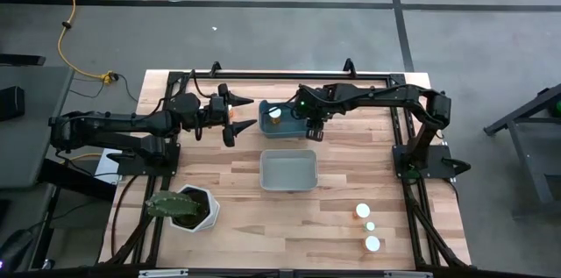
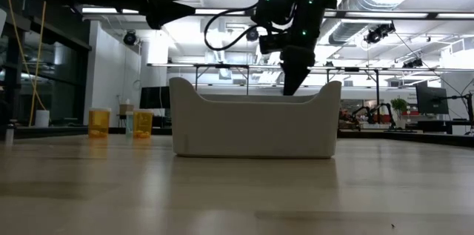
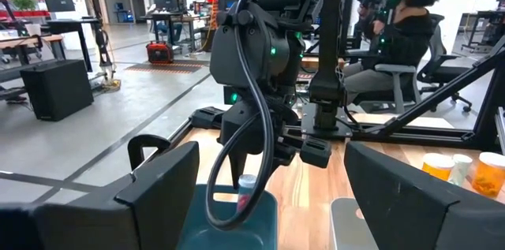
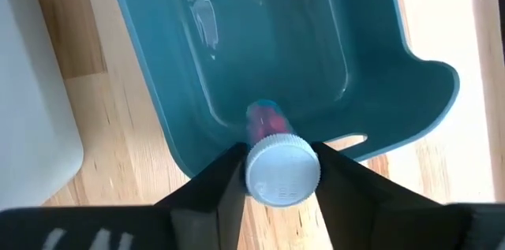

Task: Pick and place medicine bottles into bin by pill shape (circle, oval)
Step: Put the blue capsule bottle into the blue bin, then put the orange capsule bottle into the blue bin

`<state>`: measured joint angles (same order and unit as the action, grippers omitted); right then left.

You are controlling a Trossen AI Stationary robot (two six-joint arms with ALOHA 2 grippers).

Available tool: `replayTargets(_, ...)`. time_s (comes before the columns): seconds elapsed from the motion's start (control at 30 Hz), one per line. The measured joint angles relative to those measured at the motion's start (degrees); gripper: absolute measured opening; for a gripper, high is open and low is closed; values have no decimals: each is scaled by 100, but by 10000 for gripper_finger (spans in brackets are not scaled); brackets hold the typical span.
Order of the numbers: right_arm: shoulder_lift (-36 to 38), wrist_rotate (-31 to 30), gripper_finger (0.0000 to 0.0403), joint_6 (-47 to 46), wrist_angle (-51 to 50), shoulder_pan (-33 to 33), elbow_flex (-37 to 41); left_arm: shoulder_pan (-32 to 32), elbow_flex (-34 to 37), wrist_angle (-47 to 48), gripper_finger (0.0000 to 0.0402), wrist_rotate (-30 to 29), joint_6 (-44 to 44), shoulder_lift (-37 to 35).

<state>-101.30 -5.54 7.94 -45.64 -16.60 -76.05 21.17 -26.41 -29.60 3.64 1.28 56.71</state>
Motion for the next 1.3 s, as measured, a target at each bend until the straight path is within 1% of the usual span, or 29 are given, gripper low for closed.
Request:
replayTargets(0.17,15,-26,179,0,76,-2,0,0,0,0,307,0,0,0)
replayTargets(0.27,15,-28,199,79,56,-17,0,0,0,0,307,0,0,0)
replayTargets(0.4,162,-30,205,326,9,-58,7,0,0,7,307,0,81,0)
replayTargets(0.53,605,16,206,305,-43,-59,9,0,0,141,307,-46,106,2)
replayTargets(0.6,926,149,206,283,203,-58,162,0,0,181,307,-195,142,2)
replayTargets(0.67,1332,281,206,241,696,-34,563,2,0,258,307,-272,150,2)
replayTargets(0.77,2019,503,206,85,1693,17,1479,2,0,284,307,-283,144,2)
replayTargets(0.87,2718,569,206,-70,3185,131,2577,-2,0,282,307,-280,91,2)
replayTargets(0.97,3230,581,206,-269,4863,268,3556,-2,0,282,307,-280,87,2)
replayTargets(1.03,3453,581,206,-319,5871,363,4087,-2,0,281,307,-280,87,2)
replayTargets(1.13,3650,581,206,-315,7008,492,4676,-4,0,280,307,-280,81,2)
replayTargets(1.23,3737,581,206,-325,7605,593,5021,-4,0,273,307,-280,85,2)
replayTargets(1.3,3740,579,206,-358,7732,636,5120,-4,0,273,307,-280,81,2)
